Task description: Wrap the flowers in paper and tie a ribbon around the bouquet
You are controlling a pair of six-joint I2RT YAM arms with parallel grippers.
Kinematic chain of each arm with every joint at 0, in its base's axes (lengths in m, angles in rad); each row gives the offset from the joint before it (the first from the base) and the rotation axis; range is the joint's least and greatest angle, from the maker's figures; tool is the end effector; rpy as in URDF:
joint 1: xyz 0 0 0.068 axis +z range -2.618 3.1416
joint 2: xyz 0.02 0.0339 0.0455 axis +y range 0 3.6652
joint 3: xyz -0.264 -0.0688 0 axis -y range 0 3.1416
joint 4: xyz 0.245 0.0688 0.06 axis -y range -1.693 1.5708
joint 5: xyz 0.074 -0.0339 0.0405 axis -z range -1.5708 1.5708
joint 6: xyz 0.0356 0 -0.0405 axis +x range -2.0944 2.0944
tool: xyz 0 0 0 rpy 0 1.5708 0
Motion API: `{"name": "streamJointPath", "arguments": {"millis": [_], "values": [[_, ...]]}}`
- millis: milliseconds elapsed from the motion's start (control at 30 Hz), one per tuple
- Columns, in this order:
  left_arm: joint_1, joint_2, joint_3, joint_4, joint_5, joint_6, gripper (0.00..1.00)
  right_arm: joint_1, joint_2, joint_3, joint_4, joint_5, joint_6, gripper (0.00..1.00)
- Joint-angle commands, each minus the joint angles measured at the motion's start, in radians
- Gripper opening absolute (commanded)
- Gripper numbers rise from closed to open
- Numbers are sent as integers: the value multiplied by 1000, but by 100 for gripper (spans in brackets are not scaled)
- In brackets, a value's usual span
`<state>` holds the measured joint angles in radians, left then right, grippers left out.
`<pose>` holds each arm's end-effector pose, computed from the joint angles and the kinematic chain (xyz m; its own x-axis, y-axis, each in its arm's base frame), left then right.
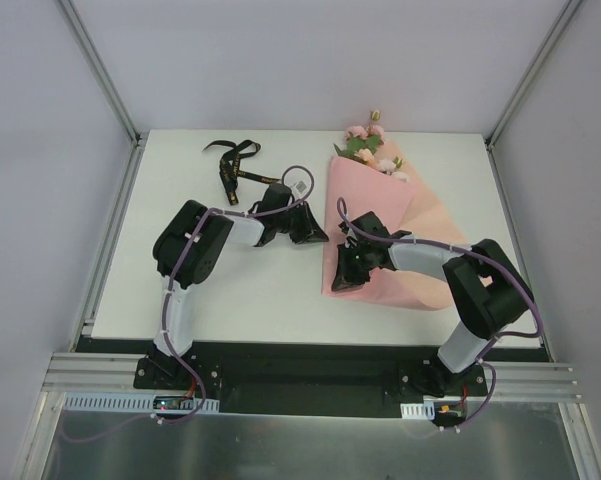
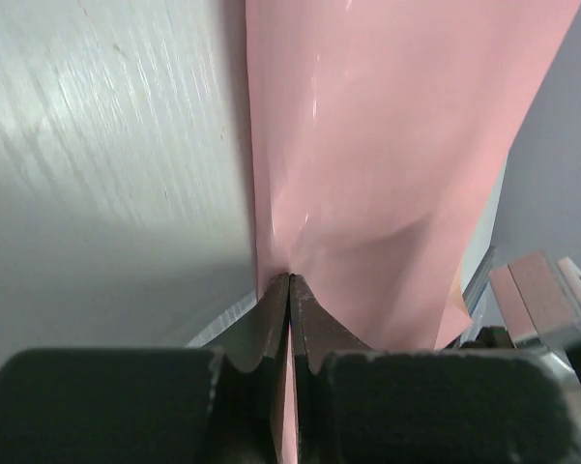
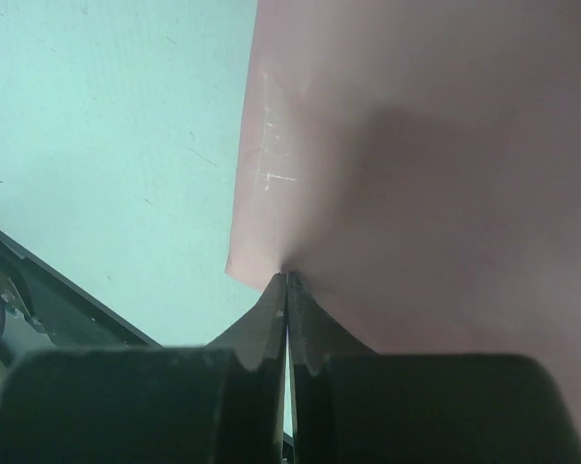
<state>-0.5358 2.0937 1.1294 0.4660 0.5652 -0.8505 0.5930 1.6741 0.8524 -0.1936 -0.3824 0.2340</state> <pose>0.3619 -0.2370 0.1254 -0.8992 -0.2043 -0.3870 0.2423 0.5039 -0.8291 0.2533 0.1867 0.1466 -0.8434 -0.3090 -0.4395 -0.4997 0.7515 0.4307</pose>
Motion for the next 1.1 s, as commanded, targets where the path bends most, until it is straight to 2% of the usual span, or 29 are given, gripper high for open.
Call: {"name": "streamJointPath", "arguments": {"millis": [0,300,533,767,900,1067], "values": [[5,43,81,-49,-25,1,0,4,29,0,10,25,10,0],[23,132,219,-165,-114,-36,0,4,56,31,-9,16,16,0],[53,198,337,-214,-125,-71,0,-1,61,50,-39,11,7,0],[53,158,276,-165,-128,-81,0,-12,-22,149,-128,-7,-27,0],[53,160,264,-145,-117,-90,0,-16,15,203,-141,-26,-21,0],[53,117,248,-136,-74,-65,0,-16,58,182,-135,20,-30,0]]}}
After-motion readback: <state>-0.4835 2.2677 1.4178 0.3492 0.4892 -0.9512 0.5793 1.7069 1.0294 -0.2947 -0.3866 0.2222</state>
